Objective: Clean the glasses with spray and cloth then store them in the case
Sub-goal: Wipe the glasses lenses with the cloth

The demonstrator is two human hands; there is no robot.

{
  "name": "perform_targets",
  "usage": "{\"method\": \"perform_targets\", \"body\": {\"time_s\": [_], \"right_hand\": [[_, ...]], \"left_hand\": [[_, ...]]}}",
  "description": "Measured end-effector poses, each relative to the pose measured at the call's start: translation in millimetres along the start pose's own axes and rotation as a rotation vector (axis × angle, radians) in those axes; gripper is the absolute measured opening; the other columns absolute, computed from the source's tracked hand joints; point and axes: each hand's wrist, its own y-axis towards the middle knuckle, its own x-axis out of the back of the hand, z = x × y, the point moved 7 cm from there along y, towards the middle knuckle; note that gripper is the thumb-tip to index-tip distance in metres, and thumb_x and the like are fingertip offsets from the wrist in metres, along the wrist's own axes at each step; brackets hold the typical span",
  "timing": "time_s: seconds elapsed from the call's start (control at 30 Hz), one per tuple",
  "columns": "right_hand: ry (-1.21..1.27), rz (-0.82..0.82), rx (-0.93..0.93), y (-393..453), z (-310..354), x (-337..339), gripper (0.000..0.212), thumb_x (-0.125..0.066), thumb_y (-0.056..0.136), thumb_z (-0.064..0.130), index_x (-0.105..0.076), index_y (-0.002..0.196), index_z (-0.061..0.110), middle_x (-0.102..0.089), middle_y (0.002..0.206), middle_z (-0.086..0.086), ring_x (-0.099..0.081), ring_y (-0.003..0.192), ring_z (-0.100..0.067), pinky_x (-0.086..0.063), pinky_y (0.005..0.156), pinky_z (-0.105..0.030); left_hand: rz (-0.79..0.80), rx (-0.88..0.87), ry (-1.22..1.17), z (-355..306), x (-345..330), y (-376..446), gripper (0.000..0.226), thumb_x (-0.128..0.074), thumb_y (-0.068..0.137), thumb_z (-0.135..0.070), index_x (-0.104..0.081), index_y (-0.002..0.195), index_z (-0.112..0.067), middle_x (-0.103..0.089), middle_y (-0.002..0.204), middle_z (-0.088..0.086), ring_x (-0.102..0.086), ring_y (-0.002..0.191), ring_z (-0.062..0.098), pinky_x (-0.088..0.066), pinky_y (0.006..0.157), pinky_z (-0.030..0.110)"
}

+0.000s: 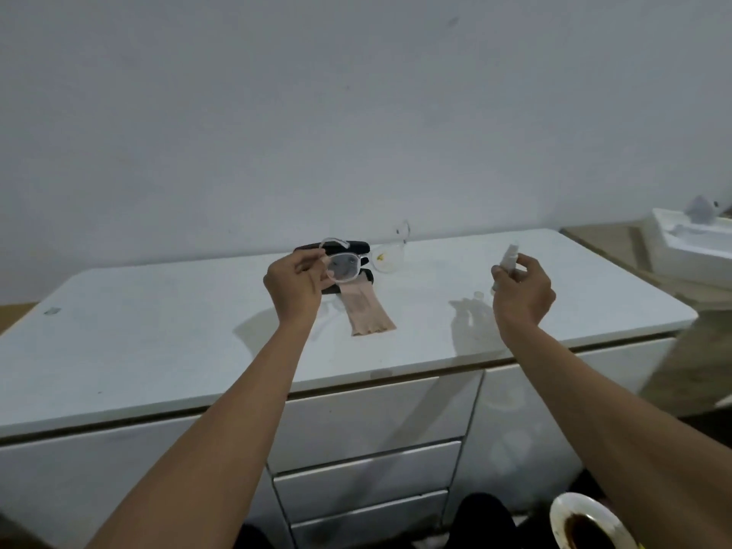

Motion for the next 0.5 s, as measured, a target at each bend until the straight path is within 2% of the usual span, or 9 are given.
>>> {"method": "perform_targets", "body": {"time_s": [0.23,0.3,0.4,0.5], "right_hand": [[-0.107,0.007,-0.072,5,-34,13,0.031,-0.073,0.092,0.015,-0.068,0.123,0.017,-0.076,0.11,-0.01,-0.07,0.106,-0.03,-0.052,0.097,-0.036],[-0.12,0.005,-0.072,3,-36,12,0.037,-0.073,0.092,0.016,-0.065,0.128,0.017,-0.073,0.118,-0.011,-0.067,0.113,-0.032,-0.049,0.098,-0.036],[-0.263,-0.094,0.06,-5,-18,16,0.065,-0.078,0.087,0.026,-0.048,0.145,0.019,-0.054,0.141,-0.013,-0.048,0.132,-0.035,-0.041,0.106,-0.046],[-0.343,-0.161,0.33,-17,14,9,0.067,-0.074,0.086,0.03,-0.045,0.146,0.02,-0.05,0.139,-0.012,-0.046,0.129,-0.034,-0.039,0.106,-0.051]], "left_hand": [[0.042,0.02,-0.007,10,-23,-9,0.008,-0.075,0.087,0.002,-0.077,0.094,-0.001,-0.075,0.08,0.01,-0.076,0.072,0.027,-0.065,0.065,0.038],[0.04,0.027,-0.013,11,-24,-9,0.009,-0.075,0.086,0.002,-0.077,0.094,0.0,-0.075,0.08,0.011,-0.076,0.07,0.025,-0.065,0.065,0.037],[0.041,0.026,-0.016,11,-22,-7,0.008,-0.075,0.086,0.003,-0.077,0.092,-0.002,-0.075,0.08,0.01,-0.076,0.069,0.025,-0.065,0.065,0.038],[0.036,0.028,-0.018,9,-18,-4,0.01,-0.074,0.087,0.004,-0.076,0.089,-0.006,-0.075,0.08,0.009,-0.076,0.065,0.021,-0.064,0.063,0.035]]}}
